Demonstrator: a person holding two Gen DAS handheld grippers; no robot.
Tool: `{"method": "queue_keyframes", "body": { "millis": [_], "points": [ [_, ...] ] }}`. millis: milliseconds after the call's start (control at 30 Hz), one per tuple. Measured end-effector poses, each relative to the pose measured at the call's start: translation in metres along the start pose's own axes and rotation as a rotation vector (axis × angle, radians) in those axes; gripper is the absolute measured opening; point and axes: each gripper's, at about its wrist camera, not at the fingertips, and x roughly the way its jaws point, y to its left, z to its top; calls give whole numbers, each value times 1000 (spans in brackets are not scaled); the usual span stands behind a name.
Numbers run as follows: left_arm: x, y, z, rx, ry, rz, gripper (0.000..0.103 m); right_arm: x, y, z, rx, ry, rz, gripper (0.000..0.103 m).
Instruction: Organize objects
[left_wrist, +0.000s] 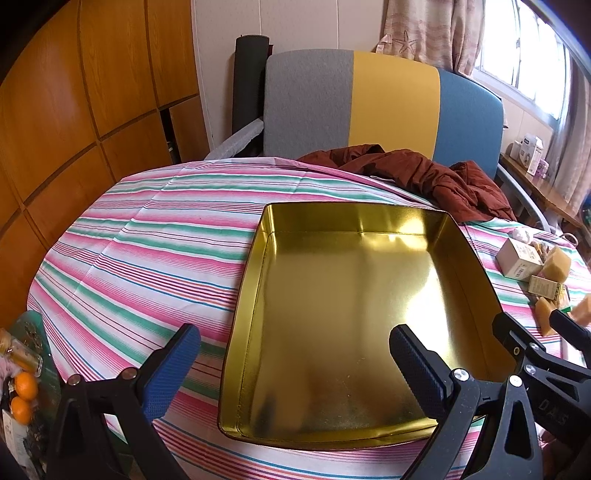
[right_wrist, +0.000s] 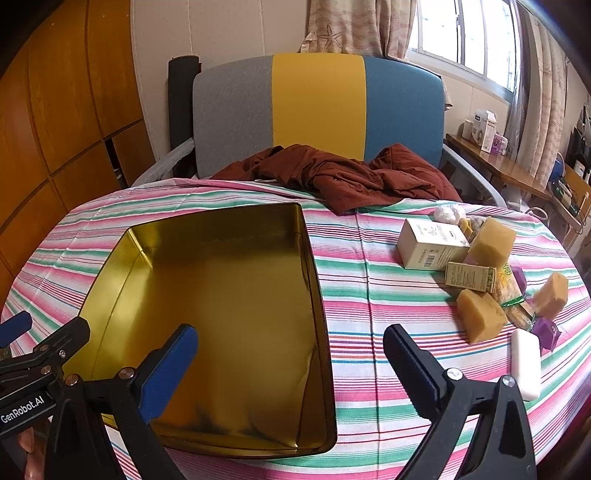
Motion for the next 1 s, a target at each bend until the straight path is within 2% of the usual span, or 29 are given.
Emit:
{"method": "queue_keyframes", "body": {
  "millis": [300, 667, 867, 1000],
  "points": [
    [0, -6, -2, 14, 6, -2, 103, -4, -3, -1, 5, 0, 16, 100],
    [-4, -23, -5, 34, 10, -65, 103, -15, -23, -3, 30, -28, 11, 97],
    [-12, -63, -12, 151, 15, -94, 103, -24, -60, -9, 88, -39, -49, 96],
    [-22, -94, -19, 221, -27, -104, 103, -31, -98, -19, 147, -44, -119, 90]
  ]
}}
